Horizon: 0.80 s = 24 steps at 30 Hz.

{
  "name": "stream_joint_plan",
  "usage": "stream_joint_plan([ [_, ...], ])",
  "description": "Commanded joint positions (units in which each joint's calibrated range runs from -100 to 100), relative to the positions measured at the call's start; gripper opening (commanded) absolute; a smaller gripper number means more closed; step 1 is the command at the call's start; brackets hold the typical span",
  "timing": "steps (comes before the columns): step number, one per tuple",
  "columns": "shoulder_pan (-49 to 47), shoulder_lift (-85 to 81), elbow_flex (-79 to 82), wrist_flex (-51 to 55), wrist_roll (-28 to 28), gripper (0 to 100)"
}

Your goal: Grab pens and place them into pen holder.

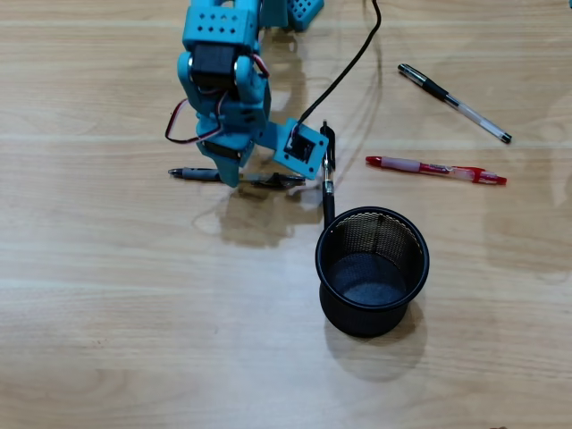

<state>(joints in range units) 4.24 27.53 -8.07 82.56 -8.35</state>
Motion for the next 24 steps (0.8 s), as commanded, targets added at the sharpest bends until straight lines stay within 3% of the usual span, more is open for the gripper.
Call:
stream_joint_plan([
  [1, 0.3, 1.4, -3.0, 0.0, 0.5, 23],
  [9, -0.1, 4.1, -2.5, -4.7, 1.4, 23],
  [24, 0.4, 4.3, -2.2, -7.2, 1.1, 5],
])
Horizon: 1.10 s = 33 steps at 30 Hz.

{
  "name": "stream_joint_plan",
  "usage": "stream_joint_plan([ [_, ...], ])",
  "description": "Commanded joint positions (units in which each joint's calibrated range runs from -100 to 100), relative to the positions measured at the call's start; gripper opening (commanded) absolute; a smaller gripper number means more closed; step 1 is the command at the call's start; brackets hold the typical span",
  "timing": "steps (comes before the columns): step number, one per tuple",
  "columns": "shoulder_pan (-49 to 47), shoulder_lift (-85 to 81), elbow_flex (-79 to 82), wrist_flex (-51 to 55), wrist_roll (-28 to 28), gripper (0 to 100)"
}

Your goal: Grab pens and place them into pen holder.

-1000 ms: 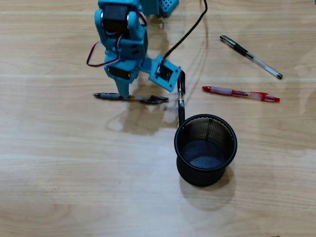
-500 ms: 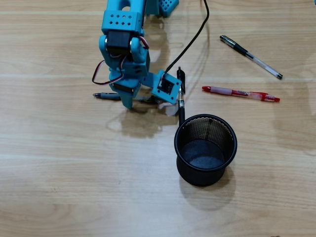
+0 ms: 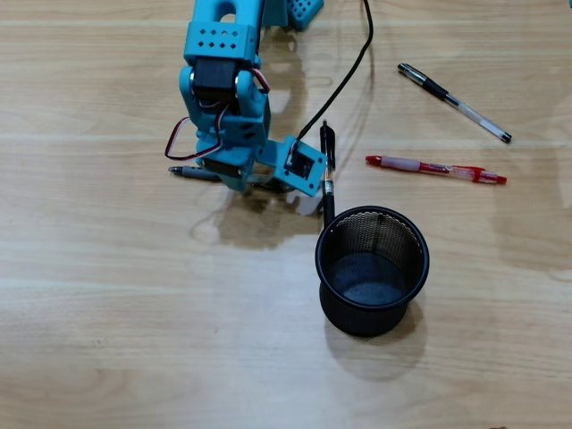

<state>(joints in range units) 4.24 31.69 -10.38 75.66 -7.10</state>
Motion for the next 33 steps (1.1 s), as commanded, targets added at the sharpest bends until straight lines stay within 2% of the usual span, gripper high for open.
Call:
stream_joint_plan([
  [1, 0.4, 0.1, 0.1, -0.3, -0.1, 4],
  [11, 0.5, -1.0, -0.7, 0.1, -0.2, 2],
  [16, 0.1, -6.6, -1.4, 0.6, -1.6, 2],
  [33, -4.7, -34.0, -1.1, 0.5, -11.7, 2],
])
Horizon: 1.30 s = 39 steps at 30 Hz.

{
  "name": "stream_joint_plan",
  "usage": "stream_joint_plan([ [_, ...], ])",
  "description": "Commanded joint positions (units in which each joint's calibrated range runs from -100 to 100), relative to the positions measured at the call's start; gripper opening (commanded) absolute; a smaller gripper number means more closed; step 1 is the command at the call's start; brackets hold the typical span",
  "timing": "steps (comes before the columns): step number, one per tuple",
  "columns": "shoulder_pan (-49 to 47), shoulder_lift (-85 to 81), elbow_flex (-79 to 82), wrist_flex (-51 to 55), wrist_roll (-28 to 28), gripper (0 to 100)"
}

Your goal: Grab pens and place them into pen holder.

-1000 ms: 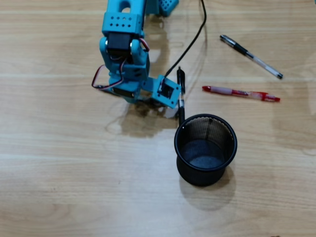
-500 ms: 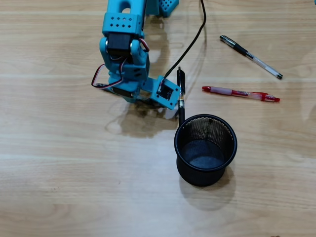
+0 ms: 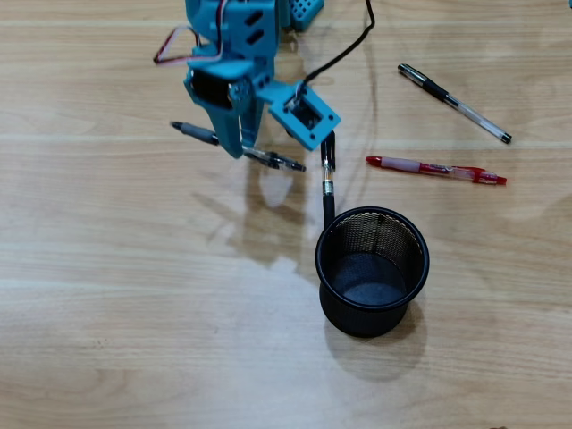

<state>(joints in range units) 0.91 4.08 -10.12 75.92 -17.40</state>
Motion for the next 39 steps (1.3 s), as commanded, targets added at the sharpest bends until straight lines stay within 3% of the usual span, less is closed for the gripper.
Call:
stream_joint_plan([
  [1, -1.7, -7.6, -1.6, -0.1, -2.0, 2],
  [9, -7.6, -12.5, -6.8, -5.5, -9.6, 2],
  [22, -18.7, -9.7, -6.7, -37.9, -25.0, 2],
  [32, -21.3, 0.0, -6.7, -54.9, -31.3, 2],
  [39, -21.2, 6.5, -6.7, -57.3, -31.9, 2],
])
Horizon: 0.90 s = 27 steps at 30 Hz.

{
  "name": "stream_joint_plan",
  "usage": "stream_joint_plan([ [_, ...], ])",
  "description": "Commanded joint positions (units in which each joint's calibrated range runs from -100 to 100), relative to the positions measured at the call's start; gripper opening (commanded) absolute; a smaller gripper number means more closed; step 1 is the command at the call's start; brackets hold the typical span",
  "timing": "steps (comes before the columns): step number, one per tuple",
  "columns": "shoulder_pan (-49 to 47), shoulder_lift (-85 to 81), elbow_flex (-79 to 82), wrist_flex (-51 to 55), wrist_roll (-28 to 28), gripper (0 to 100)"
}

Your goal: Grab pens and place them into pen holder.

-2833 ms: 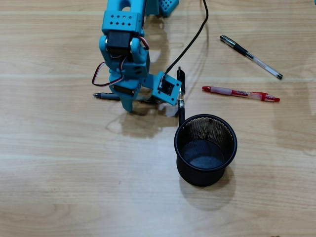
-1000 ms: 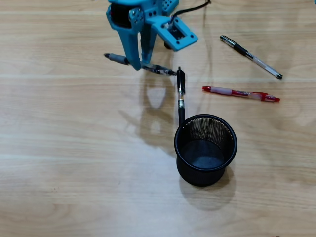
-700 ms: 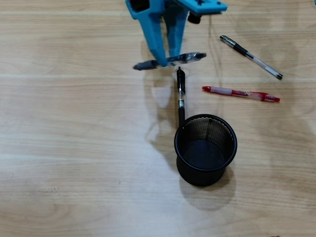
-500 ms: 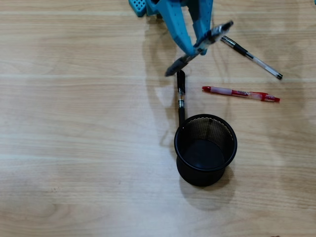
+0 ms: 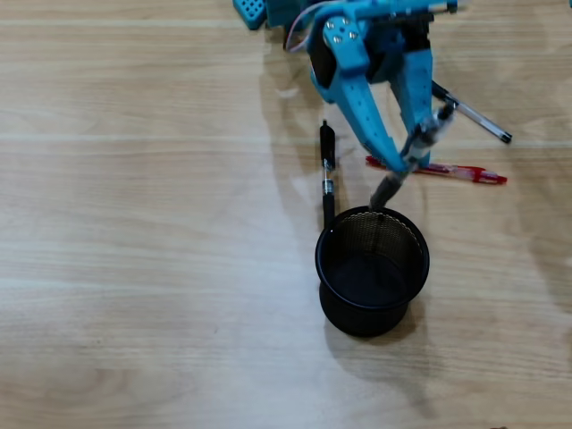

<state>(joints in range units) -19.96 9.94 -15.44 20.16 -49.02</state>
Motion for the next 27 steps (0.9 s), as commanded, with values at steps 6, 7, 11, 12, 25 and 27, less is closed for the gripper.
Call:
stream_joint_plan([
  [6, 0.0, 5.8, 1.3, -4.0, -2.4, 2],
  [7, 0.1, 6.6, 2.6, -6.3, -2.4, 2],
  [11, 0.2, 8.8, 9.9, -19.0, -4.1, 2],
  [12, 0.3, 9.2, 12.1, -22.5, -4.3, 2],
  [25, 1.5, 9.0, 23.2, -37.3, -4.3, 4],
  [27, 1.3, 9.0, 23.2, -37.5, -4.0, 12],
])
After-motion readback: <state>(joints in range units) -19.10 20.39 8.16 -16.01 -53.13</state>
